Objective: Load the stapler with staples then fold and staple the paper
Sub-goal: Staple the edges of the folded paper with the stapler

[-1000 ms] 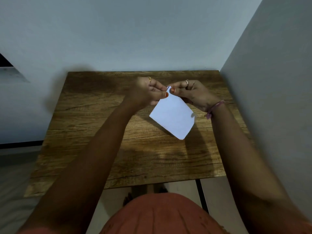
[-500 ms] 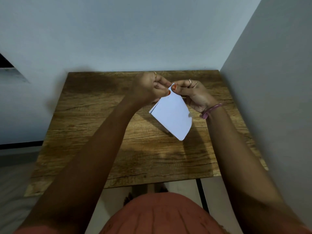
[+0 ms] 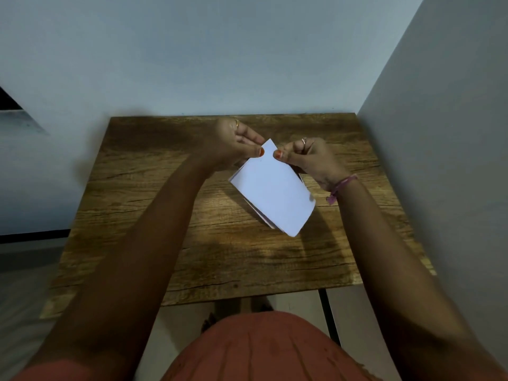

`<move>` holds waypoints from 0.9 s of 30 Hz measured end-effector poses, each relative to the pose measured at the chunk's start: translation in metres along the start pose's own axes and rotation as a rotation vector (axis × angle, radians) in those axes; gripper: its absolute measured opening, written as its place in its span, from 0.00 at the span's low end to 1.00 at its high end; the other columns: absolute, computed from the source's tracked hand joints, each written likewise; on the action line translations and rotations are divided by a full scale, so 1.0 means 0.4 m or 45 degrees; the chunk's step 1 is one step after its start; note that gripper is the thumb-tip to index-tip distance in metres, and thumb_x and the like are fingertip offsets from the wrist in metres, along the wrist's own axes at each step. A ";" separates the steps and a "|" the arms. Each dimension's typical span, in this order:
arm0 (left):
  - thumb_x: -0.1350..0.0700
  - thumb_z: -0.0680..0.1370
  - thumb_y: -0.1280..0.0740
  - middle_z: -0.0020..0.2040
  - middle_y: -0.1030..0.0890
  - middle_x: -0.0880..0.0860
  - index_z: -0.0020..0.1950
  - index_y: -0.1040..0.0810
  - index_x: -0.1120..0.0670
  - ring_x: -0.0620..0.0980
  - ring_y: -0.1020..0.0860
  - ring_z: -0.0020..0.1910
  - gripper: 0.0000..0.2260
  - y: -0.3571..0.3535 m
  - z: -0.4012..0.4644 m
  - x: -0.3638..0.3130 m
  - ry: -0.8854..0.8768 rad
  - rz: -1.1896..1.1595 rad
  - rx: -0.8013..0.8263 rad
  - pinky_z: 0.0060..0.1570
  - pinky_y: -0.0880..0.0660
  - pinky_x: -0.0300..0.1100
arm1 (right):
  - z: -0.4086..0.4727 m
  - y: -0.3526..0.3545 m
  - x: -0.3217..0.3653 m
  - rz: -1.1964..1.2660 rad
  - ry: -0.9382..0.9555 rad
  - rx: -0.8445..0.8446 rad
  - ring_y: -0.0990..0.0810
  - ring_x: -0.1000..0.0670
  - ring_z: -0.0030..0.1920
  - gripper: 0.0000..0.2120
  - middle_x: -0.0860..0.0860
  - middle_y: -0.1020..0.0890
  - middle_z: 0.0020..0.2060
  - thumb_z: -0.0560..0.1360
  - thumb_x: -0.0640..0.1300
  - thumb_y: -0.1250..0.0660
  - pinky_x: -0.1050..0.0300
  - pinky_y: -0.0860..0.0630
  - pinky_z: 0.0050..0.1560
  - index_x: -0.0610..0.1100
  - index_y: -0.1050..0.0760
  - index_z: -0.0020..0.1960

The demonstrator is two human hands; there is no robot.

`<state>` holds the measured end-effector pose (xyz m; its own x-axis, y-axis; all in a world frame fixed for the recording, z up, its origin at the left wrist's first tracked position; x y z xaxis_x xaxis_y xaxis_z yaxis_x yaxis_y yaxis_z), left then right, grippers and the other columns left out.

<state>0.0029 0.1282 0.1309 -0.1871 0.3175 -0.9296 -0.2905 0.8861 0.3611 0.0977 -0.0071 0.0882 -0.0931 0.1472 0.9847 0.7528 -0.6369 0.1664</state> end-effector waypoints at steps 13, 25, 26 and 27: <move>0.52 0.75 0.30 0.39 0.20 0.47 0.45 0.17 0.53 0.43 0.23 0.40 0.06 0.020 0.044 -0.066 -0.199 0.370 -0.217 0.41 0.27 0.35 | -0.010 -0.017 0.033 0.216 -0.006 -0.076 0.15 0.50 0.40 0.05 0.47 0.14 0.40 0.72 0.43 0.28 0.60 0.21 0.36 0.43 0.16 0.44; 0.52 0.74 0.29 0.45 0.18 0.48 0.48 0.16 0.53 0.43 0.23 0.46 0.07 0.094 0.058 -0.069 -0.417 0.561 -0.327 0.45 0.31 0.32 | -0.121 -0.003 -0.113 0.237 -0.221 -0.081 0.17 0.55 0.34 0.09 0.47 0.14 0.36 0.72 0.41 0.29 0.65 0.25 0.37 0.34 0.19 0.47; 0.52 0.74 0.29 0.45 0.17 0.49 0.48 0.16 0.53 0.43 0.23 0.46 0.07 0.088 0.059 -0.065 -0.422 0.573 -0.321 0.45 0.31 0.32 | -0.122 -0.004 -0.116 0.227 -0.230 -0.065 0.17 0.55 0.34 0.09 0.47 0.14 0.36 0.72 0.41 0.29 0.64 0.24 0.38 0.35 0.19 0.46; 0.52 0.74 0.30 0.46 0.17 0.49 0.48 0.16 0.53 0.43 0.23 0.46 0.07 0.081 0.060 -0.063 -0.432 0.582 -0.315 0.45 0.31 0.31 | -0.122 -0.006 -0.116 0.218 -0.240 -0.046 0.17 0.54 0.35 0.08 0.46 0.14 0.35 0.71 0.42 0.28 0.64 0.24 0.38 0.37 0.18 0.45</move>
<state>0.0208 0.1569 0.1641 -0.0470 0.7720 -0.6339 -0.4682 0.5436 0.6966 0.0684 -0.0494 0.0445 0.1592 0.1710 0.9723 0.7229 -0.6909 0.0032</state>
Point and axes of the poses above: each hand's wrist, its own z-axis towards the middle knuckle, its own y-axis out of the back of the hand, x = y × z, the point moved 9 cm from there along z, towards the middle knuckle
